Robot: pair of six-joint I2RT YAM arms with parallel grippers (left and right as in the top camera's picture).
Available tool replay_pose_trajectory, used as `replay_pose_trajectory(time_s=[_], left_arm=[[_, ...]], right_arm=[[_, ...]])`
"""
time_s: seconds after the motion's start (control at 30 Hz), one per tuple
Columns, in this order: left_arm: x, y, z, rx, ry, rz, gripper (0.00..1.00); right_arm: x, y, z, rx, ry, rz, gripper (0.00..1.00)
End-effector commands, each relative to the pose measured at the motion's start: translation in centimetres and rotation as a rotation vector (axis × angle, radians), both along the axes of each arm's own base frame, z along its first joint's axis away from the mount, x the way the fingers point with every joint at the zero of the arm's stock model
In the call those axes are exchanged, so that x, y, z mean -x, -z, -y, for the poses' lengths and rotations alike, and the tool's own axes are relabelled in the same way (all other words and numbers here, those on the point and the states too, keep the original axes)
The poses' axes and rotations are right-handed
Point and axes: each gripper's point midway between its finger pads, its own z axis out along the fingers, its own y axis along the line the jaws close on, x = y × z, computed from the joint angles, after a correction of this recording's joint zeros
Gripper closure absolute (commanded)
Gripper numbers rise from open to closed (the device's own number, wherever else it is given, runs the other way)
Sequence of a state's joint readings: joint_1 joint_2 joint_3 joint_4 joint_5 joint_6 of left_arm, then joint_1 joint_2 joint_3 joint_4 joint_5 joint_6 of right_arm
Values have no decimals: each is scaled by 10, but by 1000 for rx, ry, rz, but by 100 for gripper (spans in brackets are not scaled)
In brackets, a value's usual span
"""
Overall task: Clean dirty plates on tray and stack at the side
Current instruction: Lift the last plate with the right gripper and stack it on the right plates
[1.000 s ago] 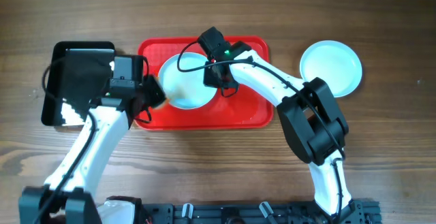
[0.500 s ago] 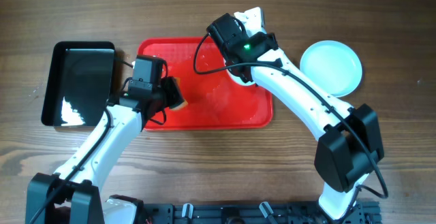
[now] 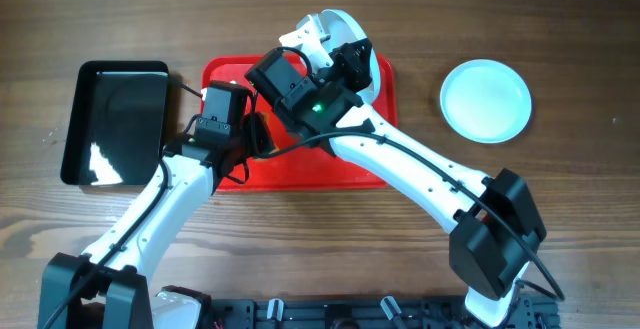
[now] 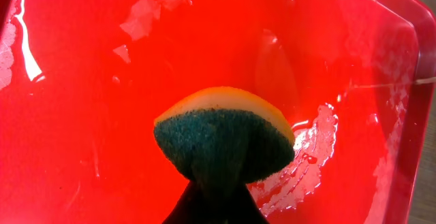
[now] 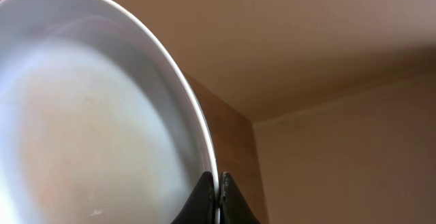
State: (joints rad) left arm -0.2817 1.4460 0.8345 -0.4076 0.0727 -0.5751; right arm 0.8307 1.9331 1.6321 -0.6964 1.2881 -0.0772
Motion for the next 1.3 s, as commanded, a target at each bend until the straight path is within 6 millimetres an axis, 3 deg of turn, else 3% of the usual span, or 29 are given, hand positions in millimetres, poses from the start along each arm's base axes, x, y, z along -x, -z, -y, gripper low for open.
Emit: replay_pose_trajectory(time_s=[0.0, 0.17, 0.27, 0.37, 0.4, 0.47, 0.5, 0.57, 0.67, 0.73, 0.77, 0.8, 0.83, 0.9, 0.97, 1.07, 1.1, 1.2, 1.27], left_arm=[[1, 3, -2, -13, -13, -5, 96], [1, 3, -3, -15, -15, -5, 96], [1, 3, -3, -15, -15, -4, 96], [1, 3, -3, -15, -15, -4, 96], [1, 3, -3, -15, -15, -4, 96], [1, 3, -3, -15, -16, -3, 96], [1, 3, -2, -15, -15, -4, 96], [4, 5, -3, -18, -15, -16, 96], [4, 5, -3, -19, -15, -16, 96], [3, 4, -3, -17, -15, -11, 96], [1, 3, -3, -15, -15, -5, 96], [1, 3, -2, -15, -15, -4, 96], [1, 3, -2, -15, -15, -4, 96], [1, 3, -2, -15, -15, -4, 96], [1, 3, -2, -15, -15, -5, 96], [1, 3, -3, -15, -15, -5, 96], [1, 3, -2, -15, -15, -5, 96], [1, 3, -2, -15, -15, -4, 96], [1, 3, -2, -15, -15, -4, 96]], right_arm=[[3, -15, 5, -7, 14, 32, 96], [7, 13, 3, -122, -11, -51, 96], [17, 33, 16, -277, 72, -72, 96], [27, 18, 29, -417, 122, -57, 96], [32, 15, 30, -590, 145, -75, 96], [32, 42, -1, -821, 21, -357, 96], [32, 52, 4, -850, 27, -432, 96], [34, 53, 54, -947, 222, -427, 96], [25, -5, 101, -1234, 211, -316, 96], [25, -32, 149, -1325, 252, -209, 96], [28, -33, 185, -1332, 313, -177, 96], [34, -23, 217, -1306, 376, -187, 96], [39, -14, 234, -1289, 420, -200, 96], [53, 30, 286, -1289, 601, -215, 96], [60, 69, 320, -1316, 726, -215, 96], [67, 109, 347, -1348, 833, -242, 96], [67, 114, 349, -1350, 844, -250, 96], [61, 145, 348, -1353, 860, -329, 96], [55, 164, 337, -1411, 830, -402, 96]])
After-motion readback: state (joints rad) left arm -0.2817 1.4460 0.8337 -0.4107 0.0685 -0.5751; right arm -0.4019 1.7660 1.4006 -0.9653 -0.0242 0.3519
